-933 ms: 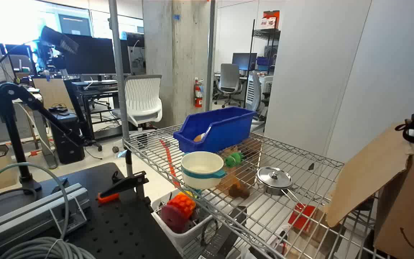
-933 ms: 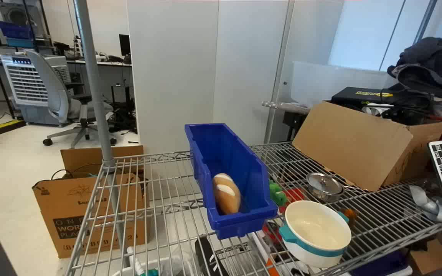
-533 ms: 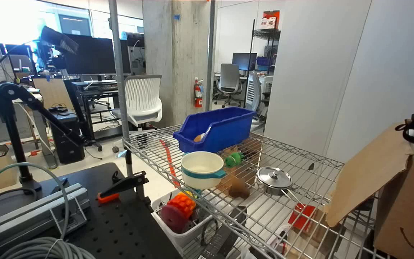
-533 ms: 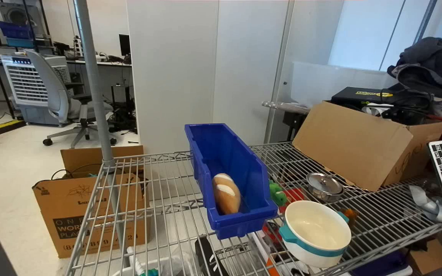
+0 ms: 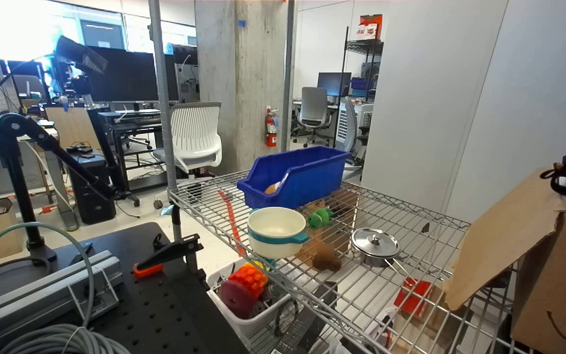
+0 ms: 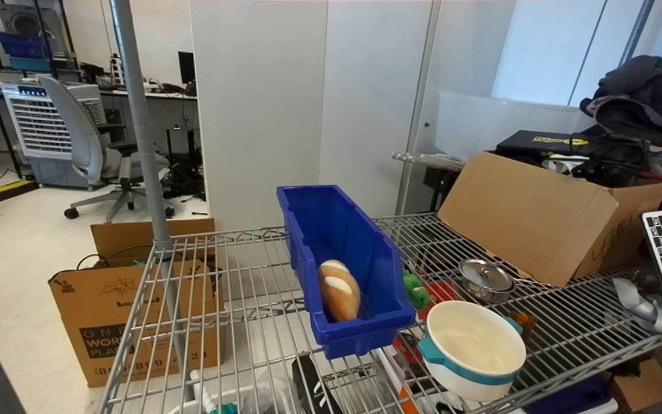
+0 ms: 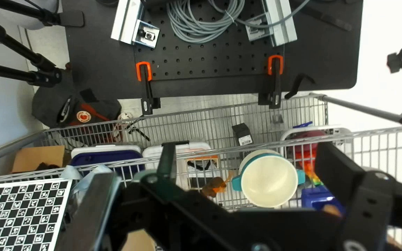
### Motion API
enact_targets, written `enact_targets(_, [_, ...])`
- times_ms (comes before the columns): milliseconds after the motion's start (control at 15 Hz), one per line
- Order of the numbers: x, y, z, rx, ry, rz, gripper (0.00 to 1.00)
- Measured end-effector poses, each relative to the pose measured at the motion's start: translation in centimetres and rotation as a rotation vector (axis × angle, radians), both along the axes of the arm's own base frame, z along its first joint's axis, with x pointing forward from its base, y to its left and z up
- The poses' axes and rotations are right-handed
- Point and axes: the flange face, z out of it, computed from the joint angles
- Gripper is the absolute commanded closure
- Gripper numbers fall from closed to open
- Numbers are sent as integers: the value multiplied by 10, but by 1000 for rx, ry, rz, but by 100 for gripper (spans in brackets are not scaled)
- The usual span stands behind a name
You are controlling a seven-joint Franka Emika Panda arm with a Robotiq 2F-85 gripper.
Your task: Put the plush toy into the white bowl
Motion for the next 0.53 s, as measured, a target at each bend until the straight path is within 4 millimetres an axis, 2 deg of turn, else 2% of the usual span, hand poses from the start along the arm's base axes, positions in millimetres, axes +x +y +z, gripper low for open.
enact_targets(200, [39,-16,-57,-3,-16,-123,0])
enact_targets(533, [94,-40,-175,1,7,-331,0])
